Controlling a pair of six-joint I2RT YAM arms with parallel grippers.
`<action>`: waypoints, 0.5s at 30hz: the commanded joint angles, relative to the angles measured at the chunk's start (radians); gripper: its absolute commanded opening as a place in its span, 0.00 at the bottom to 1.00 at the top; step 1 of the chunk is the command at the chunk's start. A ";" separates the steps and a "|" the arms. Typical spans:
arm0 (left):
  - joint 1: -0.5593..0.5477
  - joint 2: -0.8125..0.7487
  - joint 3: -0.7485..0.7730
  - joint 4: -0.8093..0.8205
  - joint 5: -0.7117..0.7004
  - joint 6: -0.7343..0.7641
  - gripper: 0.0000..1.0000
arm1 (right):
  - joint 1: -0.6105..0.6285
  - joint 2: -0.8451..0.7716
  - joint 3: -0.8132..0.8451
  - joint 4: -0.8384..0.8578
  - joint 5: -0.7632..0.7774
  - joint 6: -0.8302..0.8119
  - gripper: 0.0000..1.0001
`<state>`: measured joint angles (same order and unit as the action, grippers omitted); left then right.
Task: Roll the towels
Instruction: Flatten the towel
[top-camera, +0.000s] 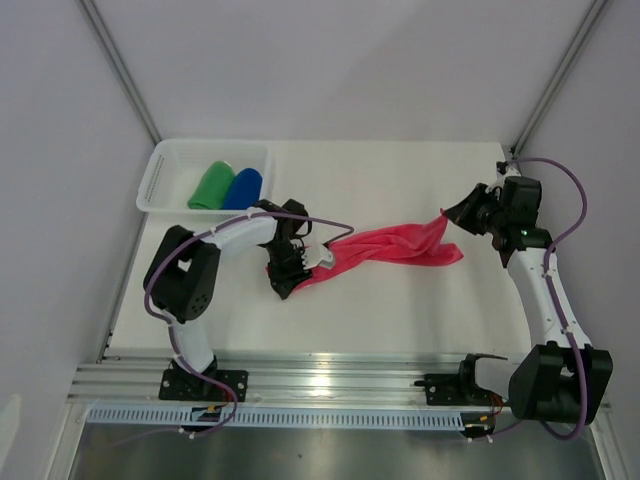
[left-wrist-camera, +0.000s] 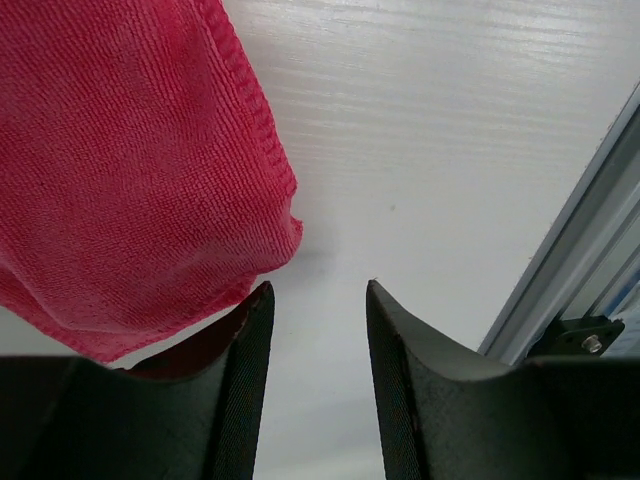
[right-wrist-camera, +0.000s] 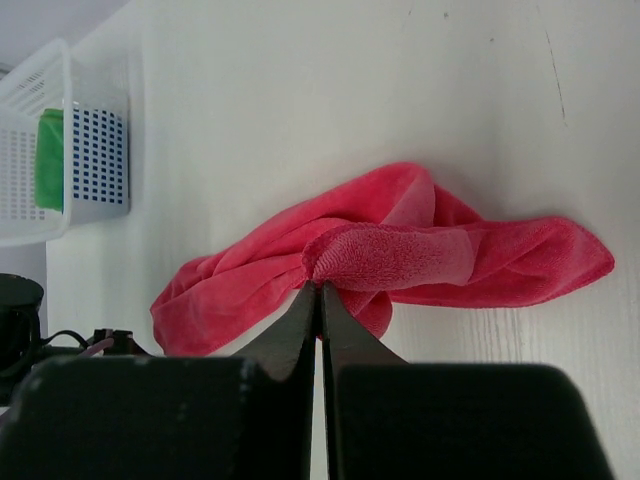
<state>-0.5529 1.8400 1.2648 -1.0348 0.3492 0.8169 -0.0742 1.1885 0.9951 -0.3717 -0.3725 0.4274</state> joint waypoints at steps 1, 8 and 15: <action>0.004 -0.047 -0.001 -0.033 0.010 0.018 0.45 | -0.001 -0.026 0.011 0.040 0.018 -0.013 0.00; -0.015 -0.104 -0.050 0.134 -0.010 -0.067 0.52 | -0.010 -0.036 0.007 0.042 0.003 -0.013 0.00; -0.079 -0.047 -0.035 0.229 -0.071 -0.237 0.56 | -0.030 -0.050 0.005 0.030 -0.005 -0.021 0.00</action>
<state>-0.6155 1.7832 1.2129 -0.8768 0.3080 0.6861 -0.0925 1.1759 0.9951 -0.3683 -0.3733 0.4244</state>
